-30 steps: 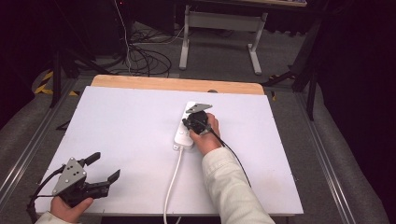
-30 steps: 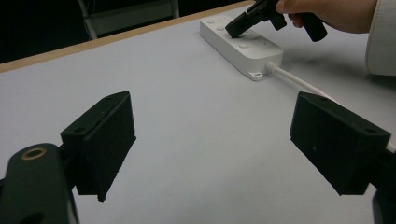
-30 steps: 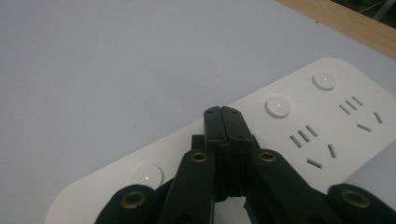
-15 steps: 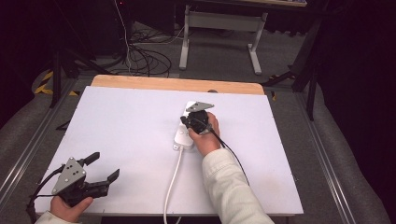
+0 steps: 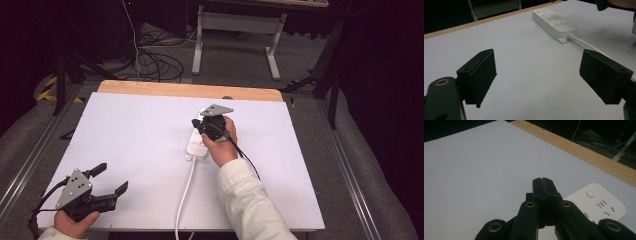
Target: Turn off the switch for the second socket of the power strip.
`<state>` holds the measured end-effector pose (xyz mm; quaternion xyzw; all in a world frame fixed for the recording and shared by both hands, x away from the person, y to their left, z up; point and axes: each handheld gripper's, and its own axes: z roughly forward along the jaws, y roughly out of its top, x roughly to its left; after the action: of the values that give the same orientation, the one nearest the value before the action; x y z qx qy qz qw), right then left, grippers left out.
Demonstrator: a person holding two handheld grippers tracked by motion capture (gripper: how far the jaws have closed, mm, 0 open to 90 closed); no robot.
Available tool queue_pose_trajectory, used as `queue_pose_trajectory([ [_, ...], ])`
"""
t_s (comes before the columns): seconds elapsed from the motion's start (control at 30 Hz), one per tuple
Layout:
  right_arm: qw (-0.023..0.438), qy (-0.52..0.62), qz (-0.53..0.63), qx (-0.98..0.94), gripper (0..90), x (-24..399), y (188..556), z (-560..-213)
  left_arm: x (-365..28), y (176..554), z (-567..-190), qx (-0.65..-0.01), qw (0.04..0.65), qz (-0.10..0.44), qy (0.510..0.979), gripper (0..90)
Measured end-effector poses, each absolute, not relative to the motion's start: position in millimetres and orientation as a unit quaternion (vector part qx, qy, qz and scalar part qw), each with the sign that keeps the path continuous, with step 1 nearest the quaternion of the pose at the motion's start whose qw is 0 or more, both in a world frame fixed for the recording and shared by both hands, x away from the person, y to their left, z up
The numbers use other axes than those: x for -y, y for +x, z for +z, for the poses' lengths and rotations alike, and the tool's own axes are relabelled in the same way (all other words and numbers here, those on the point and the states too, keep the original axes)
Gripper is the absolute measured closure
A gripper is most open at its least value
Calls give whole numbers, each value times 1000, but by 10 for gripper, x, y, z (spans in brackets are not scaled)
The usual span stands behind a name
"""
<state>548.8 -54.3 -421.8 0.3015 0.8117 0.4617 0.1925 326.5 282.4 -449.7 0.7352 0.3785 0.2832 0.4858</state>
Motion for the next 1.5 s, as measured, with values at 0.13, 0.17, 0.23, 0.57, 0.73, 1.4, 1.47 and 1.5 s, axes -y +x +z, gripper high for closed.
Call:
queue_pose_trajectory([
  [0.13,192,298,470,-808,900,577,5457,-4149,-2824,3268,-4498,-379,485,283,735,145],
  [0.17,194,296,468,-810,900,577,5448,-4141,-2823,3269,-4498,-378,486,283,736,145],
  [0.23,194,293,465,-812,900,575,5433,-4133,-2821,3268,-4497,-378,486,283,735,145],
  [0.57,197,275,469,-816,817,613,5356,-4044,-2821,3270,-4501,-378,486,282,736,145],
  [0.73,185,283,487,-805,531,743,5244,-3891,-2817,3277,-4502,-379,486,282,736,145],
  [1.4,171,284,505,-797,282,1292,4756,-3700,-2811,3272,-4501,-379,486,279,736,145],
  [1.47,169,286,501,-799,242,1370,4709,-3709,-2812,3272,-4498,-377,485,280,738,145],
  [1.5,171,286,498,-801,227,1408,4686,-3716,-2812,3271,-4497,-377,485,280,738,145],
])
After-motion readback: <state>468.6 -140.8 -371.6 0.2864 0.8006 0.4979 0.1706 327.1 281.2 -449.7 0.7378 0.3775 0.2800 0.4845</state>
